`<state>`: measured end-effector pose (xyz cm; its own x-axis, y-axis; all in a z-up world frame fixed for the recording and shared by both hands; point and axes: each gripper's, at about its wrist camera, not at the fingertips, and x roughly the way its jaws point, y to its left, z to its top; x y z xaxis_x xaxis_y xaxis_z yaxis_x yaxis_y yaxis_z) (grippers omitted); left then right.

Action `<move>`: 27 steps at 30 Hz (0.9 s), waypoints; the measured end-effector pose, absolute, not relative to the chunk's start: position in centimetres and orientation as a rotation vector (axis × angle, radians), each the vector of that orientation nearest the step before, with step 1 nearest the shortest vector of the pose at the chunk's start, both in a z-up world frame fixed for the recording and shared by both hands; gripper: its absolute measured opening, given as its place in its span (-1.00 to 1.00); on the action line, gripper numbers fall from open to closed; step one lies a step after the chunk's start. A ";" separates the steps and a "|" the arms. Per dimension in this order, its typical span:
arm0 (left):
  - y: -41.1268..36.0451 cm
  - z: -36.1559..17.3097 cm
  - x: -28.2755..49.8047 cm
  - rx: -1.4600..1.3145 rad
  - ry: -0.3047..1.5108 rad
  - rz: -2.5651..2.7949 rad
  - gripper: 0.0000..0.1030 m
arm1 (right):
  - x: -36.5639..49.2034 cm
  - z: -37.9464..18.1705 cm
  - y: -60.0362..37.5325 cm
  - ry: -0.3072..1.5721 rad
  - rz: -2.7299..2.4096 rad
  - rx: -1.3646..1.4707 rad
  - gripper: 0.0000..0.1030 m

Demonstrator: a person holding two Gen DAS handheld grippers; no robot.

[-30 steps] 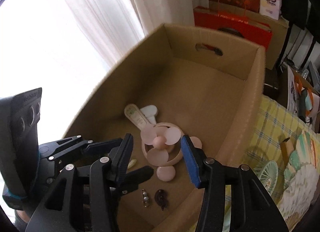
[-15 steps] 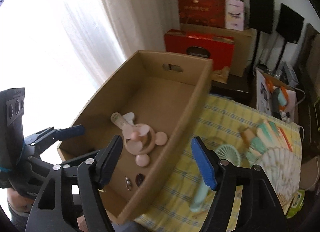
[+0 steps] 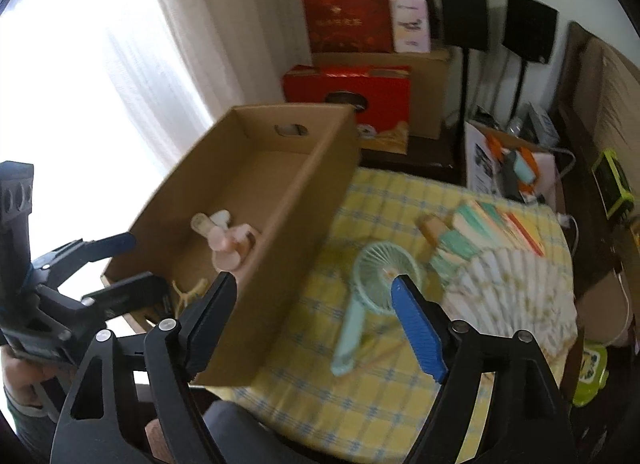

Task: Organize objects
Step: 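Move both open tools back to the white folding paper fan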

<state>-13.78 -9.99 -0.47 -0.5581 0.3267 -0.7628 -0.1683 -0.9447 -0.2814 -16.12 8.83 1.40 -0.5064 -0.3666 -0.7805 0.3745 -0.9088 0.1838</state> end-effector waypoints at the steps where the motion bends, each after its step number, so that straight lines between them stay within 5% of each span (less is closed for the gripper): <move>1: -9.3 -0.4 -13.6 -1.291 -0.249 2.525 1.00 | -15.9 1.2 9.6 0.000 -2.414 1.254 0.63; 27: 4.9 -4.6 -12.7 -1.334 -0.055 2.349 1.00 | -12.8 -4.6 27.9 -0.137 -2.673 1.452 0.66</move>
<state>-12.73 4.93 -4.63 -0.4402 0.3893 -0.8091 -0.3509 -0.9041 -0.2440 -12.77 27.89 -4.60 -0.5417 -0.1276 -0.8309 0.0421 -0.9913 0.1249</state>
